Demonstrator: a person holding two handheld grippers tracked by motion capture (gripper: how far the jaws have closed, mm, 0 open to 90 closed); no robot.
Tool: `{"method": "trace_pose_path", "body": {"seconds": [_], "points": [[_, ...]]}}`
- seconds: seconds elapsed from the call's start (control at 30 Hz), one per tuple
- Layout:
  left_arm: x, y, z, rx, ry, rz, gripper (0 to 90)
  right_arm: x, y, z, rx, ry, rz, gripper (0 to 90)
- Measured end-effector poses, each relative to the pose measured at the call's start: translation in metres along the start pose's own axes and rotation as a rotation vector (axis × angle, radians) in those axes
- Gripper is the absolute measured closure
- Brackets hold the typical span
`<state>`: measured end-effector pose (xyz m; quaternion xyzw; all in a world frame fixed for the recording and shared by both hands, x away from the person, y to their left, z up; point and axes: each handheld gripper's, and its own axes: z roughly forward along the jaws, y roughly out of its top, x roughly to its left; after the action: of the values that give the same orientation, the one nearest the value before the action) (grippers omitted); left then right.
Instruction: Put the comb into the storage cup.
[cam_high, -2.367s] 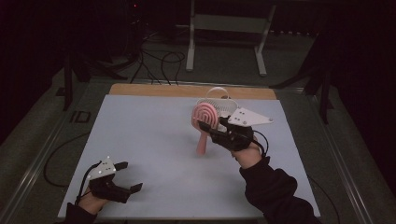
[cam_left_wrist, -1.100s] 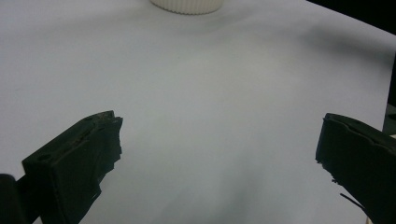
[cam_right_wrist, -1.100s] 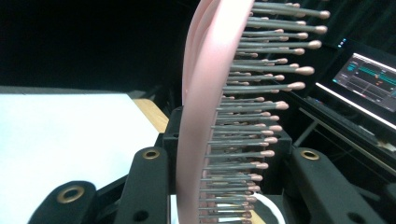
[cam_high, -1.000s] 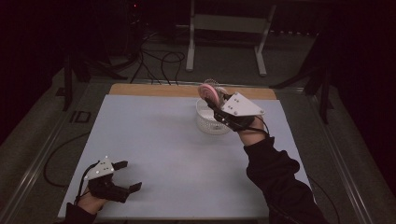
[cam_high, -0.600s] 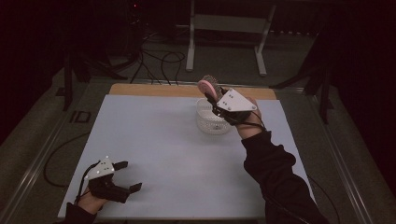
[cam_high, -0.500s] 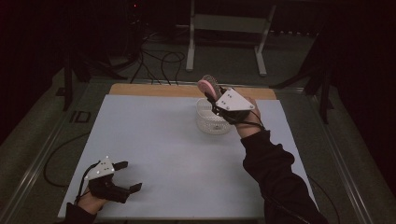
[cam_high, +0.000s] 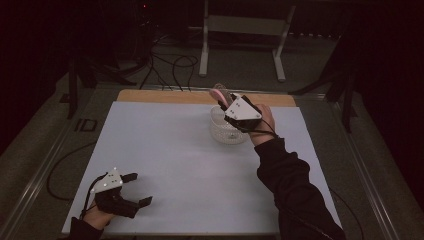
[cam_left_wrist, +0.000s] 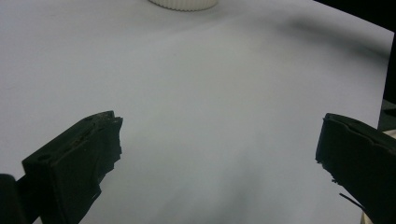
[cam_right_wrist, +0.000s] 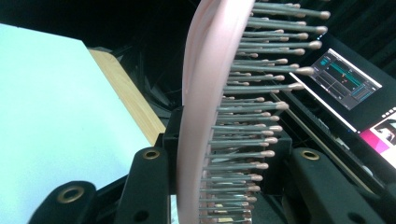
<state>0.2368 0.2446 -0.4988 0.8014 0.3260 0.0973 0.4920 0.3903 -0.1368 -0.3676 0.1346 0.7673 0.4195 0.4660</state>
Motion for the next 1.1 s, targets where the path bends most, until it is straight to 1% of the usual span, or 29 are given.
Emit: {"method": "trace_pose_path", "body": {"seconds": [0.2,0.3,0.37,0.4,0.43,0.53,0.57,0.6,0.63,0.67,0.83,0.87,0.9,1.1], "points": [[0.000,0.000,0.001,0.003,-0.004,0.001,0.0,0.001,-0.008,0.007,0.017,-0.001,-0.014,64.1],[0.000,0.000,0.001,-0.002,-0.006,-0.001,0.0,0.001,-0.011,0.010,0.024,-0.003,-0.014,64.0],[0.000,0.000,0.001,-0.002,-0.004,0.000,0.0,0.002,-0.016,0.013,0.040,0.002,-0.010,64.1],[0.000,0.000,0.001,-0.003,-0.004,0.002,0.0,0.003,-0.017,0.015,0.044,0.001,-0.020,64.1],[0.000,0.000,0.001,-0.003,-0.004,0.002,0.0,0.003,-0.017,0.015,0.044,0.001,-0.020,64.1],[0.000,0.000,0.001,0.001,-0.008,0.005,0.0,0.007,-0.022,0.021,0.060,-0.001,-0.051,64.1],[0.000,0.000,0.001,0.001,-0.008,0.005,0.0,0.007,-0.022,0.021,0.060,-0.001,-0.051,64.1],[0.000,-0.001,0.001,0.001,-0.006,0.004,0.0,0.009,-0.024,0.024,0.070,0.001,-0.065,64.1],[0.000,-0.001,0.001,0.001,-0.006,0.004,0.0,0.009,-0.024,0.024,0.070,0.001,-0.065,64.1],[0.001,-0.001,0.001,0.001,-0.005,0.004,0.0,0.012,-0.027,0.027,0.075,0.002,-0.076,64.1],[0.000,0.000,0.001,-0.001,-0.006,0.003,0.0,0.016,-0.032,0.032,0.095,0.004,-0.080,64.0],[0.000,-0.001,0.001,0.001,-0.006,0.005,0.0,0.016,-0.033,0.035,0.098,0.007,-0.087,64.0],[0.000,-0.001,0.001,0.001,-0.006,0.005,0.0,0.017,-0.034,0.035,0.099,0.009,-0.082,64.0],[0.000,0.000,0.001,0.000,-0.009,0.006,0.0,0.021,-0.038,0.040,0.114,0.013,-0.123,64.1]]}}
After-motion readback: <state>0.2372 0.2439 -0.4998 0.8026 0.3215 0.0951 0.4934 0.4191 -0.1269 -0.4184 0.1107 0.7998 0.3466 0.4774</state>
